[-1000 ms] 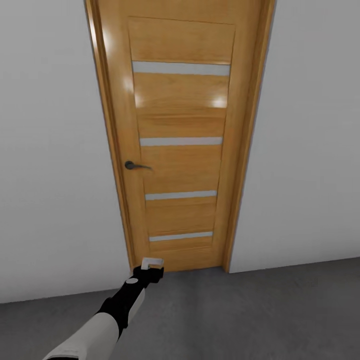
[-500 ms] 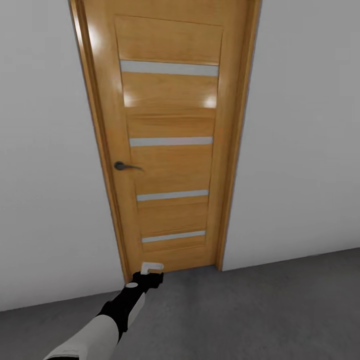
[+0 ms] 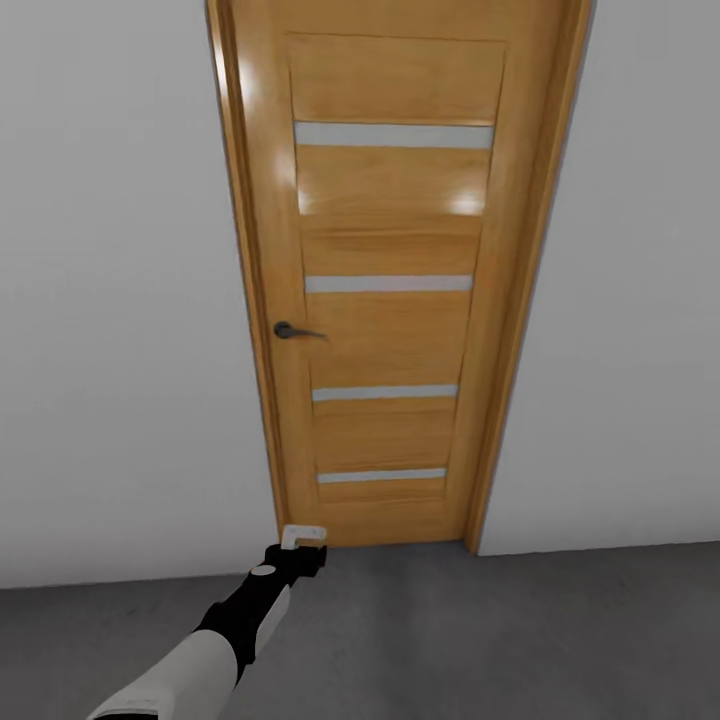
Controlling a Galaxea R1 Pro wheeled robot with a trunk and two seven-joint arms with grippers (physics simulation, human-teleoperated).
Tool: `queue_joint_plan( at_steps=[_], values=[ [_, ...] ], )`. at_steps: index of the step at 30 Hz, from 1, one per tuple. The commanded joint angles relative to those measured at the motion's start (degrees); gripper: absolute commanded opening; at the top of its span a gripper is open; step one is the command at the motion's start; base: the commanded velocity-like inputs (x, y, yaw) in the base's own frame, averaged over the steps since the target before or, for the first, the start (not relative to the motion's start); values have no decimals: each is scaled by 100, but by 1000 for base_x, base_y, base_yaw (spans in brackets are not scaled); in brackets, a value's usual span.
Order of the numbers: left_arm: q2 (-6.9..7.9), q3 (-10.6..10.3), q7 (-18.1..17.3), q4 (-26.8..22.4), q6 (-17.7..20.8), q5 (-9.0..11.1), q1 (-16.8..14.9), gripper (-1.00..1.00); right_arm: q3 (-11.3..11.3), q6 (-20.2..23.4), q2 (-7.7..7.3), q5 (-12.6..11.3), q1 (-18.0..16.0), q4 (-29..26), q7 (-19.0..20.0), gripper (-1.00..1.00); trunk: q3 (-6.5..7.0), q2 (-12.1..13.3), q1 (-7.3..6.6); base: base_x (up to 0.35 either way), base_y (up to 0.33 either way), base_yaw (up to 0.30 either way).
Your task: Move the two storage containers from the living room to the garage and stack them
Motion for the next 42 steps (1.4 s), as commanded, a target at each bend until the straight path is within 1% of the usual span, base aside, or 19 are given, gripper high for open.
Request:
queue_joint_plan(
  at_steps=[1,12,25,36,42],
  values=[
    [-6,27,4,-10,38,-62,-1,100,-2,-20,-1,9,-2,6,4,100,-5,-3,2,259,0,79],
    [-6,28,7,-8,51,-68,-1,100,-2,-21,-1,9,-2,4,4,100,-5,-3,2,314,-12,15],
    [-6,29,11,-5,51,-68,-1,100,-2,-20,-1,9,-2,5,4,100,-5,-3,2,320,-141,0],
    [-6,37,6,-7,51,-63,-1,100,-2,-26,-1,9,-3,6,4,100,-5,-3,2,322,-16,0],
    [-6,45,6,-6,40,-59,-1,100,-2,-28,-1,9,-3,6,4,100,-5,-3,2,107,0,0]
  ],
)
